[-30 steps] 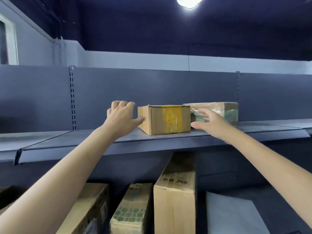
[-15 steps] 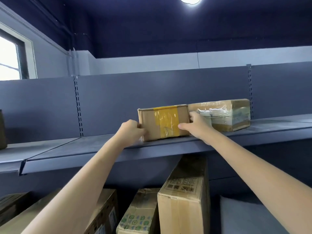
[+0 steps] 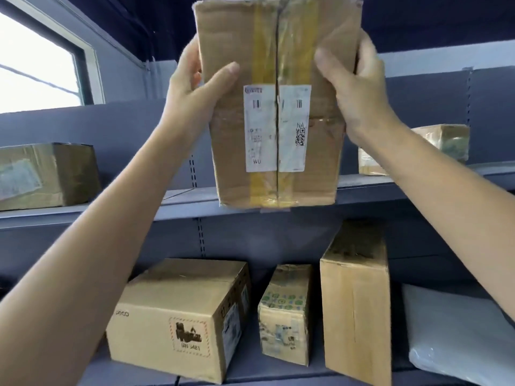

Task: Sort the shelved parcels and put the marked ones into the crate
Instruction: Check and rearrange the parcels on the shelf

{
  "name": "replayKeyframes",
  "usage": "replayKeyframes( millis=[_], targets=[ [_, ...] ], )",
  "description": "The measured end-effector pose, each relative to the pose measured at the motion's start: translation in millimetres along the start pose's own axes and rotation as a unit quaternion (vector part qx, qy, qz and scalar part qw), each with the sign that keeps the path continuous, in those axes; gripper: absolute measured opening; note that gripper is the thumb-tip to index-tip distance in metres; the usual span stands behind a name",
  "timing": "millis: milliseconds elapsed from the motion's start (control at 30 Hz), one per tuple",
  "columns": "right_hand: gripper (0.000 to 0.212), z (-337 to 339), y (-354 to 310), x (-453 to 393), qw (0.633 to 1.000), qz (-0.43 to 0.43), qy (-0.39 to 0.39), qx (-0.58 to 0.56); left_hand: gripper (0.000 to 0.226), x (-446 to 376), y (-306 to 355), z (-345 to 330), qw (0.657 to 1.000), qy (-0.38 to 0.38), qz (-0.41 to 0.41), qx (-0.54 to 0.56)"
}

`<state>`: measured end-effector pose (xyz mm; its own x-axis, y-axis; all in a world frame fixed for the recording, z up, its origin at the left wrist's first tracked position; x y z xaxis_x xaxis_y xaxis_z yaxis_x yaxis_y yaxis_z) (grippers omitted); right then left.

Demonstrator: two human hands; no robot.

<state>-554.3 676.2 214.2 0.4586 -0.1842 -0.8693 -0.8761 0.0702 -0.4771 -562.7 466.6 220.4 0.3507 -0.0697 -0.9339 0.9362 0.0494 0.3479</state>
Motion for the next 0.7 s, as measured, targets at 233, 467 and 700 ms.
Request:
replayKeyframes(
  millis=[233,467,700],
  targets=[
    [0.041,-42.8,-5.8,17.0,0.999,-0.026,-0.036,-0.032,0.037,23.1,-0.4,35.6,0.995,0.001,0.033,0.089],
    [0.026,-68.8,23.2,45.4,0.969,-0.148,-0.197,0.015,0.033,37.7,-5.4,74.1,0.983,0.14,0.054,0.105],
    [0.058,-74.2,69.7,89.9,0.914,-0.32,-0.204,-0.146,0.057,55.8,-13.3,101.3,0.924,0.32,0.038,0.204]
  ],
)
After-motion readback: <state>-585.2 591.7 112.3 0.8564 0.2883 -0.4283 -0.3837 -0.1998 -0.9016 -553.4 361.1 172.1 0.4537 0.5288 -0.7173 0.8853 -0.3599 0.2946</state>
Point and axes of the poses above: each hand's wrist, its own x-axis away from the middle knuckle, its own z-axis out of the back of the hand, y = z × x, the point moved 4 cm from there along -x, towards the middle knuckle, and after that the axes turned 3 degrees about -z, right-handed, at the moved point
